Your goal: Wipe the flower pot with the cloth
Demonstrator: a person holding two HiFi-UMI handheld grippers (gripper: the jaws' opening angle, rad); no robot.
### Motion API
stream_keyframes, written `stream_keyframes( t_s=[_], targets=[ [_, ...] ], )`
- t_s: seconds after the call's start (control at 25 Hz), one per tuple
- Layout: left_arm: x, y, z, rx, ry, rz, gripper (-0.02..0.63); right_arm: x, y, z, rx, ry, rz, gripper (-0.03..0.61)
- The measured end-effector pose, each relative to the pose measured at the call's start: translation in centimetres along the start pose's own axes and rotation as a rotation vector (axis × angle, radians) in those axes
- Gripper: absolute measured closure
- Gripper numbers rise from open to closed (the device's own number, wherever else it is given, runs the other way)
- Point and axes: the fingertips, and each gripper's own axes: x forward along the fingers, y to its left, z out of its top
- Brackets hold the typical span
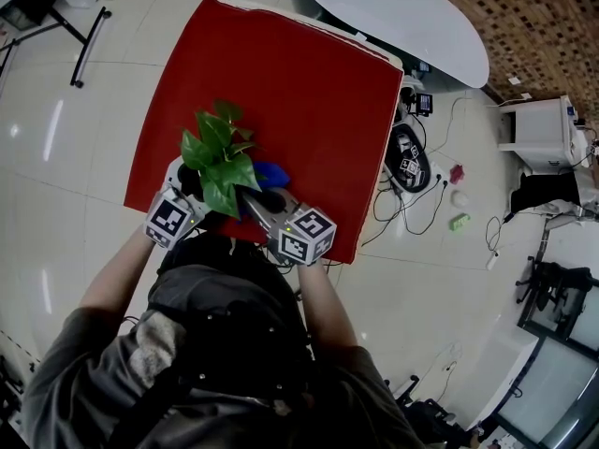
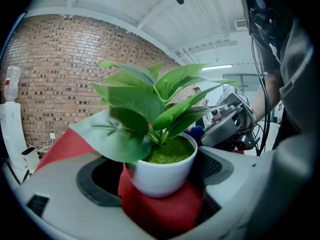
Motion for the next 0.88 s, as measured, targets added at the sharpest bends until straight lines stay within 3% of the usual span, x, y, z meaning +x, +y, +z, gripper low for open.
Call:
stream_keyframes(
  t_s=[0.24, 0.44, 0.72, 0.88],
  targets=[
    [-0.6, -0.2, -0.1, 0.001, 0.024, 0.021, 0.144, -0.5, 0.0, 0.2, -0.005, 0.003, -0.022, 0.528],
    [-2.3, -0.1, -0.5, -0.095, 0.009, 0.110, 0.143, -1.3, -0.1, 0.5, -0.012, -0.001, -0.041, 0.527],
    [-3.5, 0.2, -0.4, -0.215, -0.039, 0.254, 0.141, -5.0, -2.7, 1.7, 0.023, -0.086, -0.180, 0.526],
    [-3.2, 0.2, 0.0, -0.285, -0.072, 0.296, 0.139, -6.3, -4.5, 2.4, 0.017, -0.093, -0.231, 0.526]
  ],
)
